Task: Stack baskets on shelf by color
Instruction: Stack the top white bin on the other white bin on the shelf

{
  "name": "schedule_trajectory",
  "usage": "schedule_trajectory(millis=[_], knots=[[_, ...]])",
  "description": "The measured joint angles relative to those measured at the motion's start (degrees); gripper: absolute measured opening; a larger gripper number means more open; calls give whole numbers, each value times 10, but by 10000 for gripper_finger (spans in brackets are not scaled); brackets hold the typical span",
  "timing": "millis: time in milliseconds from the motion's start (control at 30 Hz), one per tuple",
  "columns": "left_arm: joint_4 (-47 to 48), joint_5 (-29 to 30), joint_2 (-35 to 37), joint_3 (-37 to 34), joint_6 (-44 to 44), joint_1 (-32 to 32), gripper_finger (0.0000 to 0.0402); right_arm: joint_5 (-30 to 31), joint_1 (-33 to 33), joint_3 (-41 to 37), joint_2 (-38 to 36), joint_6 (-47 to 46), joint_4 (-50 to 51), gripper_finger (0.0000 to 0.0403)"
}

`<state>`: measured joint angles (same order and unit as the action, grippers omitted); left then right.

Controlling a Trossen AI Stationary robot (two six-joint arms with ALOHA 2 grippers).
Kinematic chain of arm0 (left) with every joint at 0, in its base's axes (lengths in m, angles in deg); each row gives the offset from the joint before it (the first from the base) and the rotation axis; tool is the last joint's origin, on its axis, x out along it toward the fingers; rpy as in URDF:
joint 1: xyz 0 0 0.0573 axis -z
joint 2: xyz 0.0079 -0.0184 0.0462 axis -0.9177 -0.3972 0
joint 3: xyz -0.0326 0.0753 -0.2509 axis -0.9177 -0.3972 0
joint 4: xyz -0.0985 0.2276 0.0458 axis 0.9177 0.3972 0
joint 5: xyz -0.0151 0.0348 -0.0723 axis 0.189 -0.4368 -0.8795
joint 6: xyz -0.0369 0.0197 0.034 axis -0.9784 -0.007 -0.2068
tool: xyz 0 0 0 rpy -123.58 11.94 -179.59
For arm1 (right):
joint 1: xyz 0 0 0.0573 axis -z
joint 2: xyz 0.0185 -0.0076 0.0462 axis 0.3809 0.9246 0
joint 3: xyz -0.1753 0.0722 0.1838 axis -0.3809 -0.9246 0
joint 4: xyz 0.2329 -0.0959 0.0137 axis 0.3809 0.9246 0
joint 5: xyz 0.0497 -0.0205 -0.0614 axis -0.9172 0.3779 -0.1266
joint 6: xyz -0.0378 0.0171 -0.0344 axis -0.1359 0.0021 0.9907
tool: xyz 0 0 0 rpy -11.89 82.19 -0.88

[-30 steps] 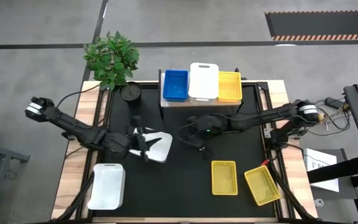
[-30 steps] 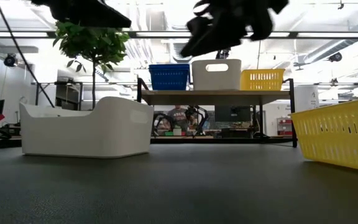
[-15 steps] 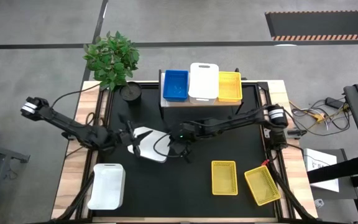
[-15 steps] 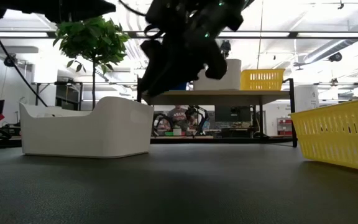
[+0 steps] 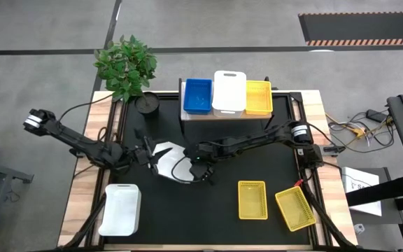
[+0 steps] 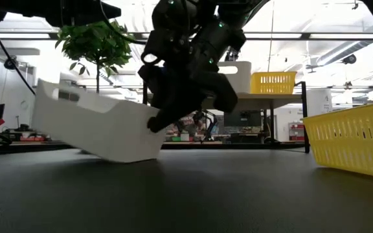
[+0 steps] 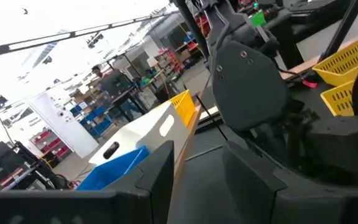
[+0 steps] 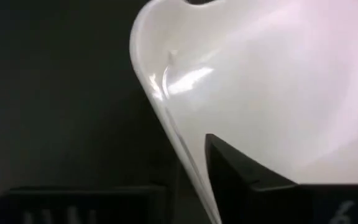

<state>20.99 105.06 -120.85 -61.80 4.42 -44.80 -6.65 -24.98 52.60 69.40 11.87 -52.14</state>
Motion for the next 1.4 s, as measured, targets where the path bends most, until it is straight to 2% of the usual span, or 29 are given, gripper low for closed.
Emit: schedule_trajectory(millis=[100, 200, 633, 1033, 1233, 1400], knots=[[-4, 0, -9, 0, 0, 0, 122, -1, 0, 0, -3, 4, 3, 22], [-5, 0, -12, 0, 0, 0, 122, 0, 0, 0, -5, 9, 6, 11], [-9, 0, -12, 0, 0, 0, 122, 1, -17, 7, -31, -33, 60, 8], [-9, 0, -12, 0, -2, 0, 122, 7, -40, 8, -124, -129, 152, 8], [-17, 0, -12, 0, 0, 0, 122, 66, -64, 8, -184, -173, 174, 8], [-65, 0, -11, 0, 1, 0, 122, 66, -92, 8, -234, -197, 181, 8]])
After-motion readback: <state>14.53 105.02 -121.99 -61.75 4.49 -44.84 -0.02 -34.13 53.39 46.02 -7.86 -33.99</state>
